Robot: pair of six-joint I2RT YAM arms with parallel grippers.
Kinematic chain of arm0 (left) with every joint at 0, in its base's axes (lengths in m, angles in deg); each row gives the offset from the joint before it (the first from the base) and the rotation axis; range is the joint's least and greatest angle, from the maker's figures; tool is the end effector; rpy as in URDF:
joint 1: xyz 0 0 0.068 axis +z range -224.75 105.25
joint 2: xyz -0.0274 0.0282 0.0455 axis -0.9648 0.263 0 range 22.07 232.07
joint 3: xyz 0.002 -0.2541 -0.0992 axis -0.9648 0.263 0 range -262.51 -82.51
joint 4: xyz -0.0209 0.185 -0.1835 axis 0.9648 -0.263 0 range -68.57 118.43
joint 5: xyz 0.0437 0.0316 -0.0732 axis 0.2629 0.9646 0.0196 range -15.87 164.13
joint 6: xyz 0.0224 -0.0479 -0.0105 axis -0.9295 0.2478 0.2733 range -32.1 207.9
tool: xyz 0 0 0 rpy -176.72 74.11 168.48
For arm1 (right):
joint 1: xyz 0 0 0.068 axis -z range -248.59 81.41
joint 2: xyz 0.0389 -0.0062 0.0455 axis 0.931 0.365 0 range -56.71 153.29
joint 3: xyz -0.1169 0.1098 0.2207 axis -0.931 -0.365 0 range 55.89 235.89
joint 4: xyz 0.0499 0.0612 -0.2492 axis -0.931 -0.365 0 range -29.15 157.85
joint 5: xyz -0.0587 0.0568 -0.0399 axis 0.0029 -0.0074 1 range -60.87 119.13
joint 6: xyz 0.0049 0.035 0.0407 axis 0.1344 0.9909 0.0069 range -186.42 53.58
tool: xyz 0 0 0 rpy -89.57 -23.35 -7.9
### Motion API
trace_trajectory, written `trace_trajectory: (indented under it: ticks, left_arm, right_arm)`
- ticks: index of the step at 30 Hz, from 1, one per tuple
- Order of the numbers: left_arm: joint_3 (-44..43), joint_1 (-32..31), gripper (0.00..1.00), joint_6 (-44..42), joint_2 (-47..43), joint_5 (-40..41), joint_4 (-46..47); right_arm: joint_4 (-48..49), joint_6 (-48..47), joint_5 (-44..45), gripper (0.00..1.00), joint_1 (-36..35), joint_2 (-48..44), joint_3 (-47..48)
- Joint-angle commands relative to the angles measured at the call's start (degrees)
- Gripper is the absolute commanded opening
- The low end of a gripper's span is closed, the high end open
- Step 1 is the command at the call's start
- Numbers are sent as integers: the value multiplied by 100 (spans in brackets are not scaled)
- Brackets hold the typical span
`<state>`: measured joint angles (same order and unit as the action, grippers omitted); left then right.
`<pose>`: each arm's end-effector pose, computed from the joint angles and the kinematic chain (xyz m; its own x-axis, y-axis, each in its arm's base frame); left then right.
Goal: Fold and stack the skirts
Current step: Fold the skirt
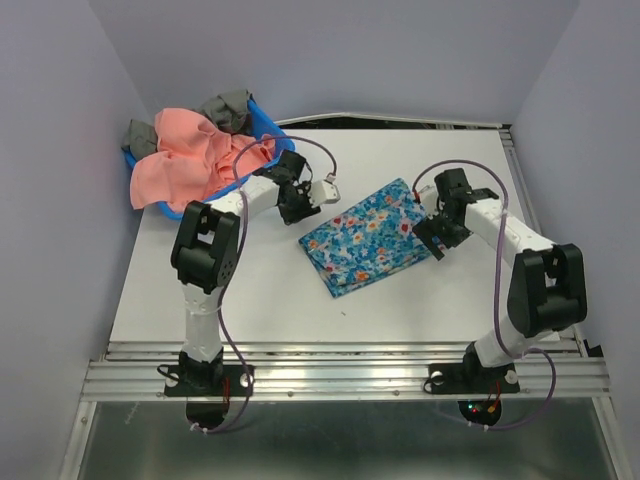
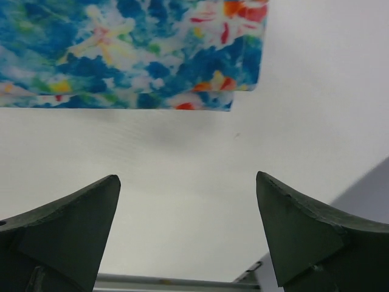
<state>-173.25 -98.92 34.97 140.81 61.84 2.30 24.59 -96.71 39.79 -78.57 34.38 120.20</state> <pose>0.4121 -0.1932 0.1948 -0.0357 0.8705 -0.4908 0.8997 0.2418 0.3634 0.3044 0.0469 0.2182 -0.7449 -0.6342 -0.2070 -0.5602 0.7631 -0.3222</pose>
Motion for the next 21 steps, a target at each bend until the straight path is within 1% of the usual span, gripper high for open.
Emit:
trace_trajectory:
  ticks: [1,3,5,7,8,10,11,13,14,17,18,20,21]
  left_arm:
    - [863,-220,49,-385,-878,-484,-156]
    - [1372,-369,48,-376,-1133,-554,-155]
    - [1794,-483,47,-315,-1369,-694,-164]
    - [2050,-545,46,-201,-1624,-809,-147]
    - [2156,-572,46,-157,-1730,-905,-138]
    - [2472,-659,46,-25,-1976,-1178,-85]
    - [2560,-703,46,27,-2212,-1292,-94]
    - [2859,-861,46,124,-2451,-1433,-42]
    - [2964,-1027,47,159,-2669,-1477,-15]
    - [3299,-1266,47,379,-2952,-1653,90]
    - [3386,-1397,47,571,-3083,-1732,125]
    - [3414,-1425,48,853,-3216,-1785,161]
    - [3405,-1425,50,1046,-3251,-1785,143]
  right_arm:
    - [-965,1490,-1012,99,268,233,529]
    - [-929,1630,-1206,100,469,400,643]
    - [-955,1832,-1494,100,917,759,766]
    - [-973,1886,-1889,99,1242,1224,872]
    - [-965,1886,-2040,99,1313,1227,933]
    - [-886,1973,-2347,98,1384,1604,1118]
    - [-807,1991,-2732,98,1384,1709,1197]
    - [-736,2070,-3103,97,1384,2000,1443]
    - [-675,2088,-3444,96,1384,2096,1531]
    - [-631,2149,-3833,92,1384,2579,1943]
    - [-639,2167,-4034,89,1384,2702,2058]
    - [-631,2176,-4167,81,1384,3054,2418]
    - [-630,2141,-4203,71,1384,3160,2532]
